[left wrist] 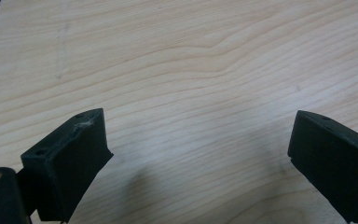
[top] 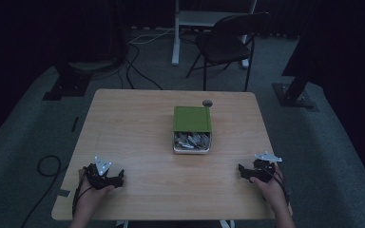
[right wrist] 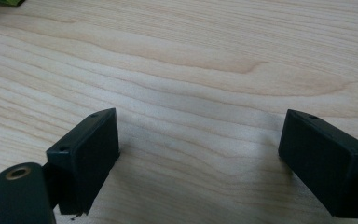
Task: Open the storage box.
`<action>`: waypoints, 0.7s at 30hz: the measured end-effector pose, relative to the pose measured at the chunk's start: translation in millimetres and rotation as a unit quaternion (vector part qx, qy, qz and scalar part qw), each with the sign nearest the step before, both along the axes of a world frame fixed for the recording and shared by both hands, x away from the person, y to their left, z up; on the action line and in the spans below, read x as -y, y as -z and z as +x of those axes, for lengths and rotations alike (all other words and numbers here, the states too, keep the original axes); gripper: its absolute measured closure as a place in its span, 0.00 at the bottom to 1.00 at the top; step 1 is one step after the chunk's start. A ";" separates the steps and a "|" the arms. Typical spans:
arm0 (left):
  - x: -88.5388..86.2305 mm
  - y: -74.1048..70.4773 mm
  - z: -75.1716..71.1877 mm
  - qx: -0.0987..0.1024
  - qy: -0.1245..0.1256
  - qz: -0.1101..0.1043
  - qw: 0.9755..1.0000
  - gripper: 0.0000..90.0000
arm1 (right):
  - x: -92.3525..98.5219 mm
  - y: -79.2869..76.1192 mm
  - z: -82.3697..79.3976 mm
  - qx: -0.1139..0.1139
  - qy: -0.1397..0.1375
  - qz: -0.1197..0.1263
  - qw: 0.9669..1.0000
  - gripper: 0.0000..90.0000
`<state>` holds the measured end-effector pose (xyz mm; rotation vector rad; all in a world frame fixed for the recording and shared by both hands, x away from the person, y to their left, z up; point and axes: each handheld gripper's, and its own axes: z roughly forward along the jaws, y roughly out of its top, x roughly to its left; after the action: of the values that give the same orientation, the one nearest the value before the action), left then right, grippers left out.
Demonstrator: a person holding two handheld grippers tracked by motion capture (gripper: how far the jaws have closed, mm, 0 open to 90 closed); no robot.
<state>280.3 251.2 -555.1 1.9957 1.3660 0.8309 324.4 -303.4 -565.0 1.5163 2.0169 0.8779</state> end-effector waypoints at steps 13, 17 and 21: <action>27.4 -4.9 2.5 0.015 0.049 0.028 0.998 0.06 | 0.0 0.0 0.0 0.000 0.000 0.000 1.000 0.13; 35.4 -4.6 3.7 0.018 0.061 0.039 0.997 0.06 | 0.1 0.0 0.0 0.000 0.000 0.000 1.000 0.13; 45.6 -5.7 5.1 0.022 0.075 0.051 0.996 0.06 | 0.0 0.0 0.0 0.000 0.000 0.000 1.000 0.13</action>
<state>285.4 205.6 -549.4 2.1148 1.1540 0.8861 324.5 -303.5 -565.0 1.5158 2.0170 0.8784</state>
